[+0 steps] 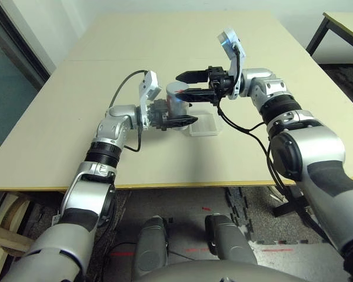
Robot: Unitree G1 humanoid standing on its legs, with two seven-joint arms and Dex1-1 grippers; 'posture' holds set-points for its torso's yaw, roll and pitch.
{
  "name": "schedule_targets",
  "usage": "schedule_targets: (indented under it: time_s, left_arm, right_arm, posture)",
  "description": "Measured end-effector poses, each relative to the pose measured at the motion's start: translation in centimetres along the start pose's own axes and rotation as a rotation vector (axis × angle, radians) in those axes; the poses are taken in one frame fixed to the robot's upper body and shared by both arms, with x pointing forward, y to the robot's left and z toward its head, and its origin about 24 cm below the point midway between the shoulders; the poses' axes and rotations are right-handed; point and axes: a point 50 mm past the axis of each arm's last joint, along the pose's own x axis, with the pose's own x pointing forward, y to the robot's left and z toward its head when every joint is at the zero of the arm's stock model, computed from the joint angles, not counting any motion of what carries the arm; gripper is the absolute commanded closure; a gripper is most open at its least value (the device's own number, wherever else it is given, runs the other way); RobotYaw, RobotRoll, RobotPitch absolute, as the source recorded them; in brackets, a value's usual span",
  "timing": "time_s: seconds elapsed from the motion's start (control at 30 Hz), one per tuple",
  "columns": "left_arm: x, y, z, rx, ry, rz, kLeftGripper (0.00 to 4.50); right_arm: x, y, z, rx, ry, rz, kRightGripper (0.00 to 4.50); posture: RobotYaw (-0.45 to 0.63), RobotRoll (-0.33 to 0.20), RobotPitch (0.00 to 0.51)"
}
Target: Pour the medicine from the bottle into the box.
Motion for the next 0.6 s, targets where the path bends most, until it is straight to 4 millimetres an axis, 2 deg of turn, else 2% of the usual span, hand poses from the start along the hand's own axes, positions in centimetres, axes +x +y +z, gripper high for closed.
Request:
schedule_targets:
  time_s: [0.6]
  left_arm:
    - [0.01, 0.21, -0.12, -0.005, -0.001, 0.004, 1.67]
  right_arm:
    - [0.13, 0.02, 0.0, 0.002, -0.007, 0.004, 0.0]
  posture:
    - [-0.13, 0.0, 0.061]
